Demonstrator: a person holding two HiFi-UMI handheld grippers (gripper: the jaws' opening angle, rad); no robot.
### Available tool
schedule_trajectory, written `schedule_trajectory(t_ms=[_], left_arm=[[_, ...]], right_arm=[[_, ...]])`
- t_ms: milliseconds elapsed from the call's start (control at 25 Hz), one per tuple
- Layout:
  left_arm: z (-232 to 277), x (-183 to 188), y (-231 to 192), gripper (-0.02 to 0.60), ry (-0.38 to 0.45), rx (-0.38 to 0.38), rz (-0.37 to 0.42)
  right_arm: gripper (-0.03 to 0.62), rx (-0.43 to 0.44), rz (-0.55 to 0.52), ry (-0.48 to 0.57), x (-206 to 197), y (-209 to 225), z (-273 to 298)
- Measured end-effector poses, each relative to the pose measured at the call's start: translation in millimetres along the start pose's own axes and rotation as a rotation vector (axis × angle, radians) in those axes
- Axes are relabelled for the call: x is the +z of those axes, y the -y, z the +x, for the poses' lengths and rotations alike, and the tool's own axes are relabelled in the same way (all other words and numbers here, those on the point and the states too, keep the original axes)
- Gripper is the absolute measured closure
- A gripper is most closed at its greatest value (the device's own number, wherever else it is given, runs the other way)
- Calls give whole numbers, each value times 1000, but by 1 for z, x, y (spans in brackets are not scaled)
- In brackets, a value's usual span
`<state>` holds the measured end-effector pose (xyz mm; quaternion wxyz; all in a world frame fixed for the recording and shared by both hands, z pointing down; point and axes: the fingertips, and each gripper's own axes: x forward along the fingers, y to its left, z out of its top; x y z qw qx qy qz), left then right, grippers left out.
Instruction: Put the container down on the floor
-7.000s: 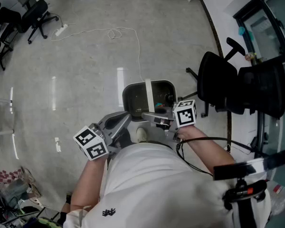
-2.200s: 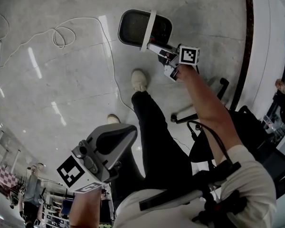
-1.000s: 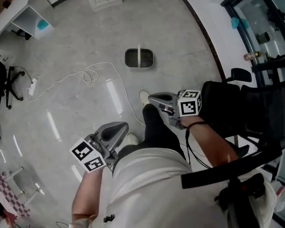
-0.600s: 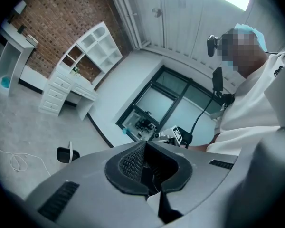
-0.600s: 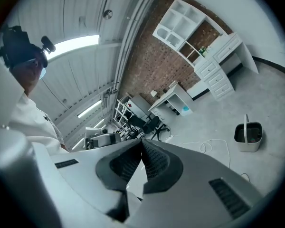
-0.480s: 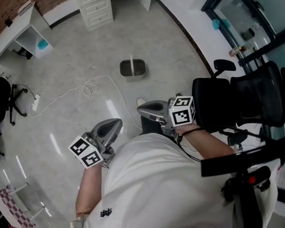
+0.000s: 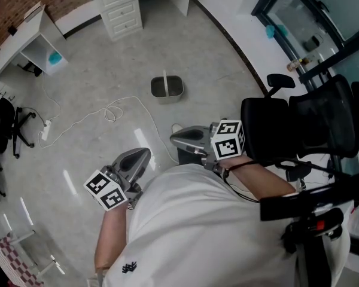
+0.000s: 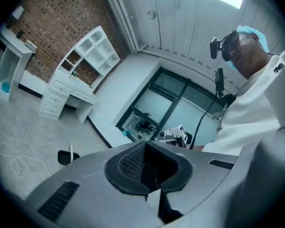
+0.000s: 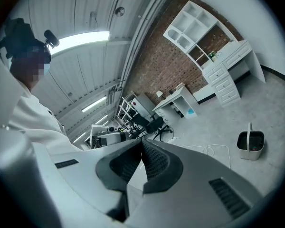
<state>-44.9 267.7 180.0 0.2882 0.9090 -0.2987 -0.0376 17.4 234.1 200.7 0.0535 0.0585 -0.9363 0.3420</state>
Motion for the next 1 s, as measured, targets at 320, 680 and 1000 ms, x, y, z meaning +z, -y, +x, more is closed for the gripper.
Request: schedule_trajectory(t_ms=[320,680,1000], left_arm=[[0,-2,-2,572,-4,2,-6],[5,-1,-7,572,-17,-2,-22],[21,4,-26,572,-32,6,-42]], right_arm=[[578,23,-23,-21,-3,-10,5],[579,24,-28,-25,1,-5,4],[579,22,-27,-25,13,17,3]])
